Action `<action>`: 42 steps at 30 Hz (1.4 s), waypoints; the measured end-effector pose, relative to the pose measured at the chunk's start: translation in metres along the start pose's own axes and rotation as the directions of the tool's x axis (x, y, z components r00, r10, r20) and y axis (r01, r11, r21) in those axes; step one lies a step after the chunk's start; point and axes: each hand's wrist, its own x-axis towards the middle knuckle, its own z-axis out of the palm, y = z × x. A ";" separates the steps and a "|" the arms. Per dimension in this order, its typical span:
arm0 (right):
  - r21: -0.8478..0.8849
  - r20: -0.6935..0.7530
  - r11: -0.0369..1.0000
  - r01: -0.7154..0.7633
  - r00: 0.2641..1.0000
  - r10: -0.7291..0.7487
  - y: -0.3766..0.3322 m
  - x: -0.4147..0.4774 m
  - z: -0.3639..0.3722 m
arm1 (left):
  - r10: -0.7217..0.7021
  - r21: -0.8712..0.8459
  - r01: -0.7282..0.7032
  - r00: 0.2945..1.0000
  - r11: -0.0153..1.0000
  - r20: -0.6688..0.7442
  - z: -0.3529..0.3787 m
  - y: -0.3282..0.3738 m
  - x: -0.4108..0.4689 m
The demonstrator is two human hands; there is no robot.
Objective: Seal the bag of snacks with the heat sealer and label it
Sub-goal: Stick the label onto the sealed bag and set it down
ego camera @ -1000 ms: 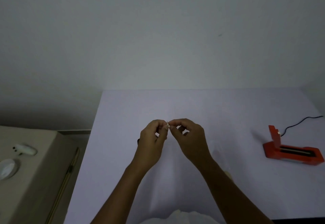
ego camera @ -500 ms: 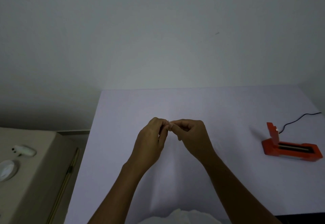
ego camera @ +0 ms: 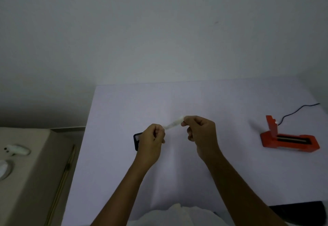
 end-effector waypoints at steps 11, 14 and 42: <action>0.127 -0.176 0.926 -0.356 0.911 0.374 0.051 0.002 -0.061 | -0.444 0.189 0.425 0.893 0.885 0.073 0.099 -0.129 0.027; 0.102 -0.166 0.916 -0.389 0.901 0.401 0.063 -0.004 -0.072 | -0.501 0.278 0.475 0.865 0.835 0.027 0.107 -0.161 0.031; -0.529 -0.056 0.848 0.035 0.996 -0.076 0.109 -0.010 -0.136 | -0.350 -0.035 0.389 0.862 0.921 0.367 0.167 -0.032 -0.017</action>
